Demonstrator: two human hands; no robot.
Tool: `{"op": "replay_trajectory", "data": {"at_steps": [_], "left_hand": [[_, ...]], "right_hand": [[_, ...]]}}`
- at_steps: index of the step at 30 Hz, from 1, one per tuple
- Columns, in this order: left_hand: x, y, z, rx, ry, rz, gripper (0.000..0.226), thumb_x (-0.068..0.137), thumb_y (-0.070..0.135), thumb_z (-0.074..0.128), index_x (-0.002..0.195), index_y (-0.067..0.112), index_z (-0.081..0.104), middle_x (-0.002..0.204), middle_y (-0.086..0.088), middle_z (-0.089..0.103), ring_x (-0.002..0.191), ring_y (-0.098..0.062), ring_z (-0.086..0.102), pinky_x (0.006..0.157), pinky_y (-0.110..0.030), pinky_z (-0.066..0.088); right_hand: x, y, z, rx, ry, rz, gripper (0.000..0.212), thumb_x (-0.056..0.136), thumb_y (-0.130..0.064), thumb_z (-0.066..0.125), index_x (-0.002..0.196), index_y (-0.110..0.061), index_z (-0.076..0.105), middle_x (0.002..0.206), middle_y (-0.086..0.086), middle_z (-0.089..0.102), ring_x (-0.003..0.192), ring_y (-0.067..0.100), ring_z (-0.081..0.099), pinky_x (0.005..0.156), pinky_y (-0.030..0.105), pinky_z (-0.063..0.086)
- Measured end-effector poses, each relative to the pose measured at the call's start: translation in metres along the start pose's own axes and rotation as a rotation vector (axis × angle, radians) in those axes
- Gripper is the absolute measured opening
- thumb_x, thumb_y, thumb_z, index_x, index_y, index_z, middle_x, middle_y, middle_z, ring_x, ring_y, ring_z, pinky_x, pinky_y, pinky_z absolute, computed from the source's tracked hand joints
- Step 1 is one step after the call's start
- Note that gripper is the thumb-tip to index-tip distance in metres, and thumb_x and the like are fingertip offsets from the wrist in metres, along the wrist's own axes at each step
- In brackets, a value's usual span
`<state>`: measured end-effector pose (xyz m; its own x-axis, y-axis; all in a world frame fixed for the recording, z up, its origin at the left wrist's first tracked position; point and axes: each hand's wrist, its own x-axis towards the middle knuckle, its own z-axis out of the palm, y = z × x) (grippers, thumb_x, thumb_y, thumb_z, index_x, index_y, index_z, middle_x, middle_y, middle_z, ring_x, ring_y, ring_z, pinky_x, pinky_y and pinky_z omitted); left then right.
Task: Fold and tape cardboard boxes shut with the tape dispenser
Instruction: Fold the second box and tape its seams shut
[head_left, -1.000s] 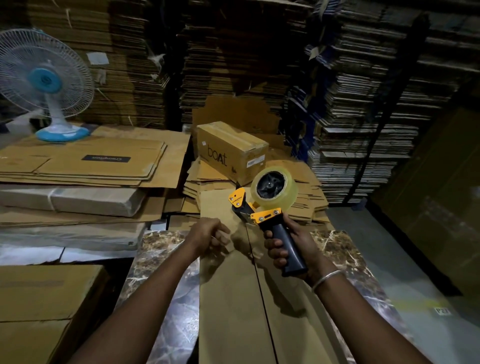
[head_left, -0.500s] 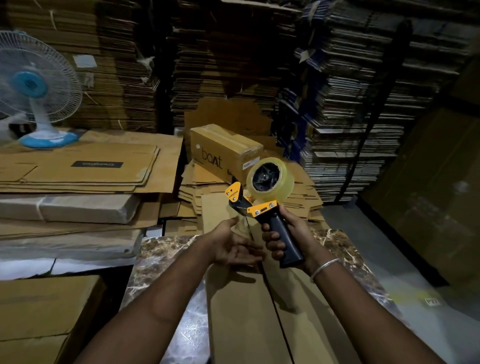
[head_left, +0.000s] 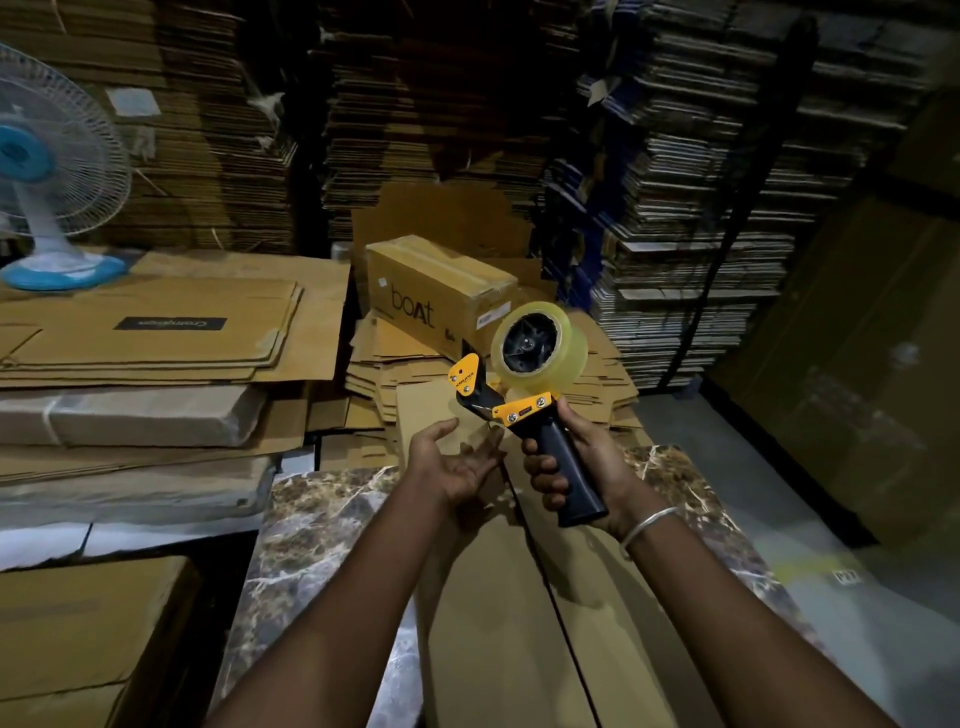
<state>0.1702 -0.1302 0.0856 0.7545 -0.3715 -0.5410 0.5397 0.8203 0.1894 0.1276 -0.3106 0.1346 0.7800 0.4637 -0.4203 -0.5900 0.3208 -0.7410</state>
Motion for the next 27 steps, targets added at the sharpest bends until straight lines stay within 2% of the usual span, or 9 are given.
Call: {"op": "replay_trajectory", "data": {"at_steps": [3,5,7,11,13,18,22,25,27], "left_hand": [[0.005,0.005,0.004,0.035,0.087,0.041,0.026,0.093,0.006,0.061,0.111,-0.004,0.046,0.089,-0.025,0.071,0.068,-0.032,0.073,0.06,-0.045,0.062],[0.009,0.012,0.007,0.133,0.132,0.056,0.016,0.094,0.002,0.059,0.105,-0.009,0.053,0.08,-0.026,0.071,0.059,-0.032,0.073,0.057,-0.041,0.061],[0.015,0.02,0.01,0.227,0.161,0.063,0.012,0.094,0.0,0.058,0.099,-0.011,0.059,0.079,-0.026,0.072,0.057,-0.03,0.072,0.052,-0.035,0.061],[0.032,0.038,0.021,0.482,0.252,0.106,0.011,0.094,-0.002,0.056,0.091,-0.012,0.061,0.074,-0.021,0.071,0.053,-0.022,0.071,0.061,-0.026,0.059],[0.038,0.045,0.03,0.647,0.288,0.103,0.016,0.096,0.002,0.054,0.086,-0.007,0.061,0.073,-0.017,0.07,0.05,-0.018,0.069,0.054,-0.022,0.057],[0.054,0.066,0.047,0.936,0.357,0.037,0.023,0.095,0.007,0.052,0.076,-0.001,0.061,0.063,-0.011,0.07,0.066,-0.015,0.065,0.053,-0.021,0.056],[0.067,0.072,0.061,1.042,0.364,0.047,0.031,0.095,0.019,0.052,0.067,0.008,0.059,0.059,-0.003,0.056,0.043,-0.012,0.06,0.045,-0.019,0.054],[0.079,0.074,0.067,1.127,0.355,0.034,0.031,0.095,0.024,0.056,0.068,0.011,0.058,0.057,-0.002,0.055,0.049,-0.01,0.057,0.044,-0.019,0.052],[0.085,0.074,0.071,1.335,0.347,0.035,0.023,0.095,0.016,0.059,0.073,0.01,0.059,0.063,-0.004,0.062,0.055,-0.013,0.06,0.046,-0.021,0.052]], "right_hand": [[0.005,-0.004,-0.004,-0.013,0.018,-0.002,0.063,0.095,-0.068,0.034,0.081,-0.009,0.051,0.056,0.0,0.042,0.035,0.011,0.038,0.034,0.019,0.032],[0.01,-0.006,-0.008,-0.035,0.032,-0.002,0.063,0.095,-0.068,0.034,0.081,-0.009,0.05,0.057,0.0,0.041,0.035,0.011,0.037,0.034,0.019,0.031],[0.014,-0.008,-0.013,-0.064,0.035,-0.004,0.064,0.094,-0.069,0.033,0.081,-0.009,0.05,0.057,0.001,0.041,0.035,0.012,0.037,0.034,0.02,0.032],[0.022,-0.008,-0.026,-0.106,0.015,-0.01,0.062,0.091,-0.069,0.036,0.082,-0.009,0.05,0.058,0.001,0.042,0.037,0.014,0.039,0.036,0.021,0.034],[0.025,-0.006,-0.034,-0.1,0.003,-0.01,0.061,0.091,-0.069,0.038,0.083,-0.01,0.051,0.06,0.002,0.042,0.038,0.014,0.039,0.037,0.022,0.034],[0.034,0.002,-0.05,-0.048,-0.03,-0.023,0.063,0.092,-0.069,0.036,0.085,-0.009,0.054,0.063,0.003,0.041,0.04,0.015,0.04,0.038,0.023,0.036],[0.04,0.008,-0.059,-0.037,-0.025,-0.079,0.065,0.094,-0.071,0.038,0.087,-0.008,0.056,0.064,0.004,0.041,0.04,0.016,0.042,0.041,0.024,0.038],[0.046,0.01,-0.06,-0.027,-0.012,-0.128,0.066,0.088,-0.073,0.044,0.086,-0.009,0.056,0.064,0.004,0.042,0.04,0.016,0.043,0.042,0.023,0.039],[0.048,0.012,-0.057,-0.015,0.001,-0.131,0.066,0.087,-0.074,0.045,0.086,-0.009,0.055,0.063,0.003,0.042,0.04,0.016,0.042,0.041,0.023,0.039]]}}
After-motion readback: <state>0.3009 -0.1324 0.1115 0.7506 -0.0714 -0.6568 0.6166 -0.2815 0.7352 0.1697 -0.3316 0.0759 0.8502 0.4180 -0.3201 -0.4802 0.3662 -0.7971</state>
